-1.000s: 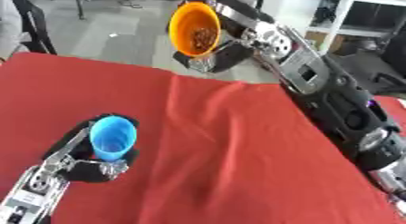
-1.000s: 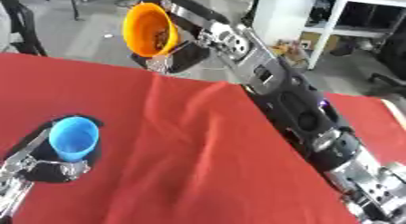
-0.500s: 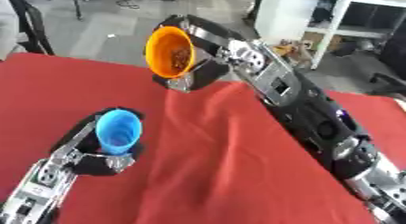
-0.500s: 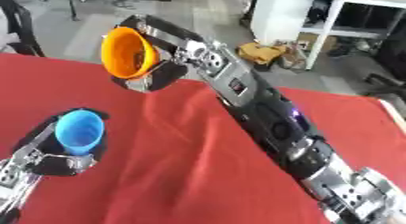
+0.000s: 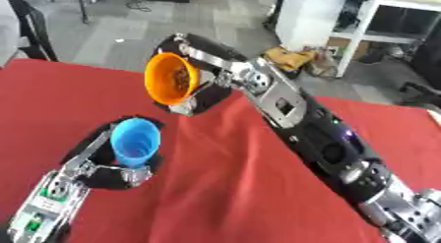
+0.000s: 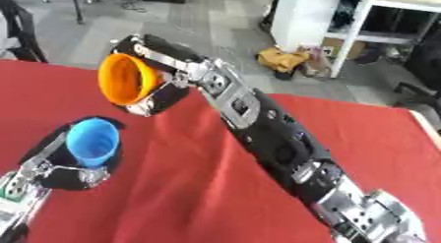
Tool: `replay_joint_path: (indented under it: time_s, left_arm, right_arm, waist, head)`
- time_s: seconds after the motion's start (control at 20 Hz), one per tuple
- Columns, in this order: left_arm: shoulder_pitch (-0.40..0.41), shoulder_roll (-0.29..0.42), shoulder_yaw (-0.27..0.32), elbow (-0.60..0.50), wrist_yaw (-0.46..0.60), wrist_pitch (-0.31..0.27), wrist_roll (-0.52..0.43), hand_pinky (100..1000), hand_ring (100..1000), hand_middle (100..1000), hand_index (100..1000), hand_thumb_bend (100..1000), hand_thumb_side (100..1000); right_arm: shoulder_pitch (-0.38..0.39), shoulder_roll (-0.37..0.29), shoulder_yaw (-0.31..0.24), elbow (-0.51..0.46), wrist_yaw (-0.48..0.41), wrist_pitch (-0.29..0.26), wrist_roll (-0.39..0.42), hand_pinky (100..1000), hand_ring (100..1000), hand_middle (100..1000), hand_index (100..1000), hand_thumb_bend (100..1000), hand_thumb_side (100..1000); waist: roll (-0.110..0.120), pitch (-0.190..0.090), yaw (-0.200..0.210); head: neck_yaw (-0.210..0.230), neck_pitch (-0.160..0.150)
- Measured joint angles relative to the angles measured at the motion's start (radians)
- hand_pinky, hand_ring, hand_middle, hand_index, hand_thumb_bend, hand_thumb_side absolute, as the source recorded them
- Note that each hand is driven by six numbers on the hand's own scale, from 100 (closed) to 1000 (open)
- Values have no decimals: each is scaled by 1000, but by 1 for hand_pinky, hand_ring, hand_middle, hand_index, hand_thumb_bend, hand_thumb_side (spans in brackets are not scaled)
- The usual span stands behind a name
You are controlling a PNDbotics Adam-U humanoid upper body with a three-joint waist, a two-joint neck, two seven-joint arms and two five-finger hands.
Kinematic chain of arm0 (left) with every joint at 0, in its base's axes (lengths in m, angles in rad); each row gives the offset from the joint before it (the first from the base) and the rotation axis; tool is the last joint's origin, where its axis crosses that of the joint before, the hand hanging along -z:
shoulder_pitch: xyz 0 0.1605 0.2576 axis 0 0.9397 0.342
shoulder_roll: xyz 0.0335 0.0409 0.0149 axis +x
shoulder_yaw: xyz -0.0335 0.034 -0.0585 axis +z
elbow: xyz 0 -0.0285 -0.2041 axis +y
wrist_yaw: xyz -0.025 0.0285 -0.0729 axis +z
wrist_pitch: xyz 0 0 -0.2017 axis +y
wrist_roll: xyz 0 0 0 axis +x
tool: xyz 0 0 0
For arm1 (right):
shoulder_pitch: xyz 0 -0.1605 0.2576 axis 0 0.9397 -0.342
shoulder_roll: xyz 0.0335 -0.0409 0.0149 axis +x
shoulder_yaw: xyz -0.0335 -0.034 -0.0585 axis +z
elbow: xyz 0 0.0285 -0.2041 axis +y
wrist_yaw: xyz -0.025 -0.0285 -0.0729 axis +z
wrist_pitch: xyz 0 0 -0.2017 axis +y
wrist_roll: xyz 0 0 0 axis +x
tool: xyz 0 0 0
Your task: Pour the contents of one cup into another cup.
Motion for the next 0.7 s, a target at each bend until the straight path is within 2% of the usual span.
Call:
replay_joint_path:
  time_s: [0.7]
  left_arm:
    - [-10,-12,0,19,40,28,-26,520,343,318,762,109,100]
  right_arm:
    - [0,17,1,-55,299,-45,-115,648,589,380,626,278,100]
  waist:
    - [-1,0,-6]
  head:
    - [0,0]
